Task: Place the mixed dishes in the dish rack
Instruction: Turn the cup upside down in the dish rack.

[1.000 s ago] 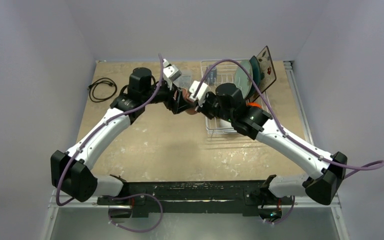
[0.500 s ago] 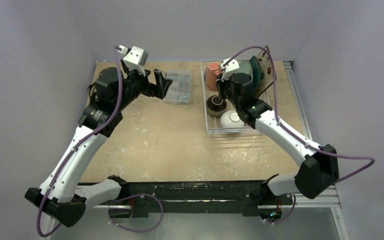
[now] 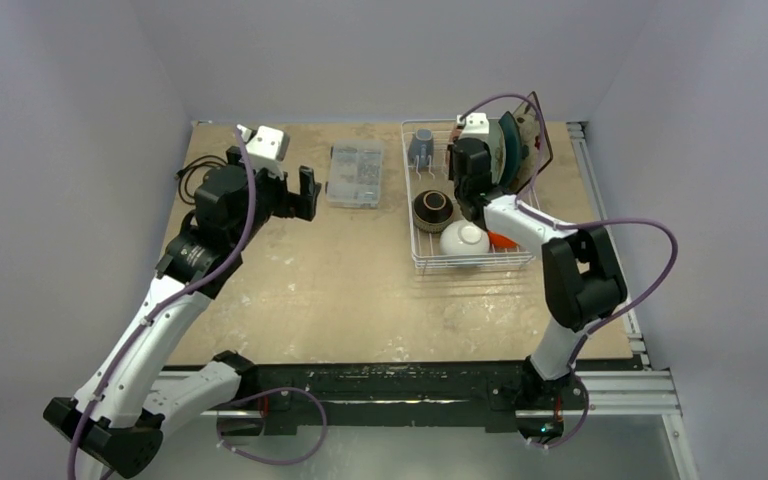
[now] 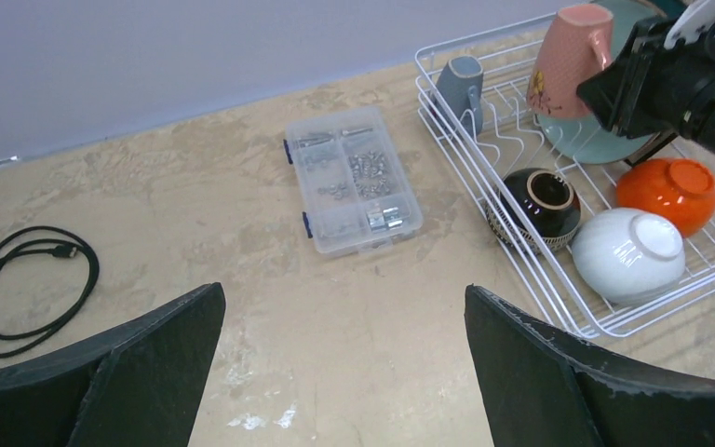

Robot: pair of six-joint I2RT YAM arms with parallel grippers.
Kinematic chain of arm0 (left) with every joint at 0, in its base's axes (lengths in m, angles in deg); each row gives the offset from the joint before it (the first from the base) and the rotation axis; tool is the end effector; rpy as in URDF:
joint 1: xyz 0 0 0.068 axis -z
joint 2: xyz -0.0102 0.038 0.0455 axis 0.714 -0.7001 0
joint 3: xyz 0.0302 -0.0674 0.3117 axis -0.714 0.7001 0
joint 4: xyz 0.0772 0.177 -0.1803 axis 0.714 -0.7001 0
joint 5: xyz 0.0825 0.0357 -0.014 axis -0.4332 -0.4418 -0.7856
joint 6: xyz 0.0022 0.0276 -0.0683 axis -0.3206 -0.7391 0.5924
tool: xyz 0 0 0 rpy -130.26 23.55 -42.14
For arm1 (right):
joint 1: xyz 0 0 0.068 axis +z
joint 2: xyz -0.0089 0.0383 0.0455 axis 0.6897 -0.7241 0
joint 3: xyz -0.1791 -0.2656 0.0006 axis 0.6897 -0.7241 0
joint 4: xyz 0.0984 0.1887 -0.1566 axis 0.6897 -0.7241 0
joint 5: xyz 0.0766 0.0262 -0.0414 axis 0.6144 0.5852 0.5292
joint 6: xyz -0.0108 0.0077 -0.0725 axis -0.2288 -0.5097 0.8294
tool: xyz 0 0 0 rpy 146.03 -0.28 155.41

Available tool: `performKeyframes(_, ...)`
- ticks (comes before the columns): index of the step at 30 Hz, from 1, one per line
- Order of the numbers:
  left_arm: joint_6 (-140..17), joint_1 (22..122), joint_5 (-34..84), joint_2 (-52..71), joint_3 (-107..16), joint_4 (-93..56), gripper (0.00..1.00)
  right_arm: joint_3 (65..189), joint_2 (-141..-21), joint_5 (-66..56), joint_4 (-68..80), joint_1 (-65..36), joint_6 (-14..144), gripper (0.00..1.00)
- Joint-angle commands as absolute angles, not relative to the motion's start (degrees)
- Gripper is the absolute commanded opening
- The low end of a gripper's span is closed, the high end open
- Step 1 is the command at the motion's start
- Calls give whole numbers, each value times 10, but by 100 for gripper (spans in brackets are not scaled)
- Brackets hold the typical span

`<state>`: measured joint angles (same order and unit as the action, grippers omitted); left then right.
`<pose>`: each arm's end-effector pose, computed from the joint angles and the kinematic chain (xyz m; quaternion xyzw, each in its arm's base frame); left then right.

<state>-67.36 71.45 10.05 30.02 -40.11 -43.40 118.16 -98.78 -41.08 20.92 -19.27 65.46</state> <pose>0.1867 -0.0826 0.4514 0.0989 0.7676 -0.1283 0.6202 0.4060 0.1510 0.3027 0.0228 0.7956 -0.0433 0.6038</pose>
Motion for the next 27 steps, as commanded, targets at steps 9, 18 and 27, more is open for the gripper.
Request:
performKeyframes(9,-689,713,118,300,-370,-387,100,1319,-1064,-388,356,-218,686,0)
performKeyframes(18,-689,713,115,304,-360,-381,100,1306,-1105,-318,435,-247,709,0)
performKeyframes(27,-688,713,123,310,-357,-378,100,1287,-1149,-245,492,-276,714,0)
